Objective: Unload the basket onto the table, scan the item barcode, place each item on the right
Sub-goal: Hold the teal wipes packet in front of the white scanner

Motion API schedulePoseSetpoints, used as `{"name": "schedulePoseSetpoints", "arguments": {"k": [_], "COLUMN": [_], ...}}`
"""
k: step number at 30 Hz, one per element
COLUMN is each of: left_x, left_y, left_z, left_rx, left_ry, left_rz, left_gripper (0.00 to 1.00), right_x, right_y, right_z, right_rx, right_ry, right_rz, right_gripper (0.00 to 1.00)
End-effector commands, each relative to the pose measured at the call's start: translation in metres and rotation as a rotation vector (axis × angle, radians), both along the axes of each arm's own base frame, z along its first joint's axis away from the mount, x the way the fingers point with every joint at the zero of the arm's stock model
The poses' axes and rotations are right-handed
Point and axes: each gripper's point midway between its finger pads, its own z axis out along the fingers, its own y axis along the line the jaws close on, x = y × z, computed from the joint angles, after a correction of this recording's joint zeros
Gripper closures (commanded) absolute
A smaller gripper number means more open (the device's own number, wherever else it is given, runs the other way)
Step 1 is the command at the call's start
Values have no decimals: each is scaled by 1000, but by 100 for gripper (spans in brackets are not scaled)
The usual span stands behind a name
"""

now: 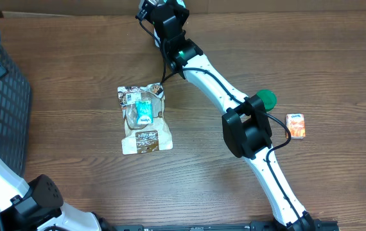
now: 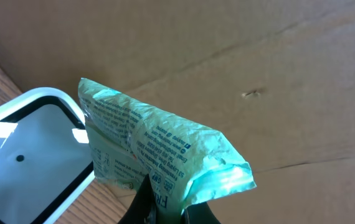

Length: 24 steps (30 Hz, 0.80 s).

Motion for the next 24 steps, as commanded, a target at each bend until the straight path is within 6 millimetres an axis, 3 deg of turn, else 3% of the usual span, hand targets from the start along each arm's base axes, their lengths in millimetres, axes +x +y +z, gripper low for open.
{"name": "schedulePoseSetpoints", "arguments": {"k": [1, 8, 19, 24], "left_x": [0, 0, 0, 0], "left_y": [-1, -1, -1, -1], "left_z": [1, 1, 1, 1], "left_rx": [-3, -3, -4, -4], "left_ry": [-5, -5, -5, -5], "left_rz": [6, 6, 6, 6], "left_gripper": [1, 0, 0, 0], "right_x": [7, 7, -2, -4], "right_y": [-13, -16, 3, 5], "right_z": [21, 15, 13, 1], "right_rx": [-34, -177, -318, -360], "right_ry": [-34, -3, 7, 53], "right_rz": [-4, 22, 85, 118], "right_gripper": [96, 96, 94, 94]}}
